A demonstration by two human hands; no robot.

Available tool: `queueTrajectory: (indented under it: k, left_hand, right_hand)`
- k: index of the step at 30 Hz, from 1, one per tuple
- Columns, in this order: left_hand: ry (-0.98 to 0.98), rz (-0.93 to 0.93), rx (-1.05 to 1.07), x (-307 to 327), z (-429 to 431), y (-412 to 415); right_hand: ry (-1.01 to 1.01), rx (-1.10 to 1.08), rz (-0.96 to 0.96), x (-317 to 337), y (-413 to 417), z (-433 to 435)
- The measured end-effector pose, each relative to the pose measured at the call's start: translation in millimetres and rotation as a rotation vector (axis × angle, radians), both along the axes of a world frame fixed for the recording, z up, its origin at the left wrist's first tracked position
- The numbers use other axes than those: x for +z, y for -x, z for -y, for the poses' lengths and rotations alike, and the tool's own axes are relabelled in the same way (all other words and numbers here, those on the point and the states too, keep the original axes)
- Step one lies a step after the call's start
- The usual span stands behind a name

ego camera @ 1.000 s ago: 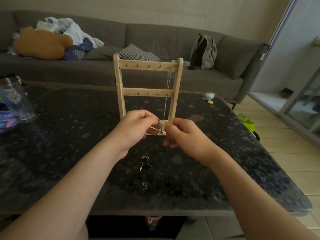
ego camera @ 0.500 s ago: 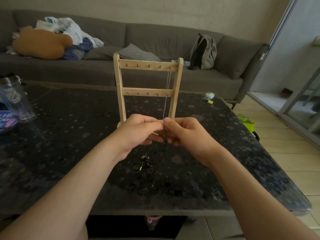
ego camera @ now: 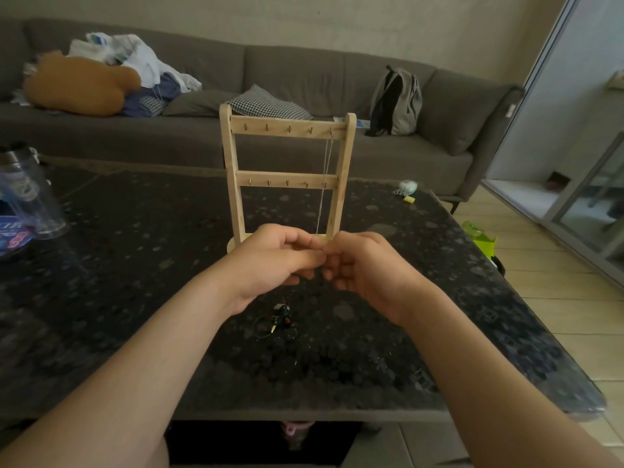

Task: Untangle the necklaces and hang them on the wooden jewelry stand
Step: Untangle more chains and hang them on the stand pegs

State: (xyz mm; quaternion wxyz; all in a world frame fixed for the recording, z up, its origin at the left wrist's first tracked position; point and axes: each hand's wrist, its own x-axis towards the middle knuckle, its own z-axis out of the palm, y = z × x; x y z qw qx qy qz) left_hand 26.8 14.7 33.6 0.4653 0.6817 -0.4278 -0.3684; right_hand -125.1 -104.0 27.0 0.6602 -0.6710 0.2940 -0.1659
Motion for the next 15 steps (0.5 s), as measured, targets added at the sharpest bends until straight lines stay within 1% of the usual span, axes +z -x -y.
queueTrajectory:
  k: [4, 6, 9, 11, 15]
  left_hand:
    - [-0.013, 0.067, 0.063, -1.2, -1.4, -5.4]
    - [-0.019, 0.073, 0.119, -1.7, -1.8, -8.0]
    - [-0.025, 0.059, 0.185, -3.8, -1.3, -10.4]
    - [-0.025, 0.042, 0.221, -5.7, 0.6, -10.4]
    - [-0.026, 0.025, 0.247, -6.3, 3.3, -7.7]
  right_hand:
    - [0.013, -0.152, 0.012, -2.4, 2.0, 5.6]
    - [-0.007, -0.184, 0.059, -0.9, 4.5, 5.3]
    - [0.027, -0.211, 0.091, 2.2, 5.3, 0.7]
    - [0.094, -0.221, 0.08, 2.6, 4.6, -1.6]
    - [0.341, -0.198, -0.075, 0.2, 1.0, -2.1]
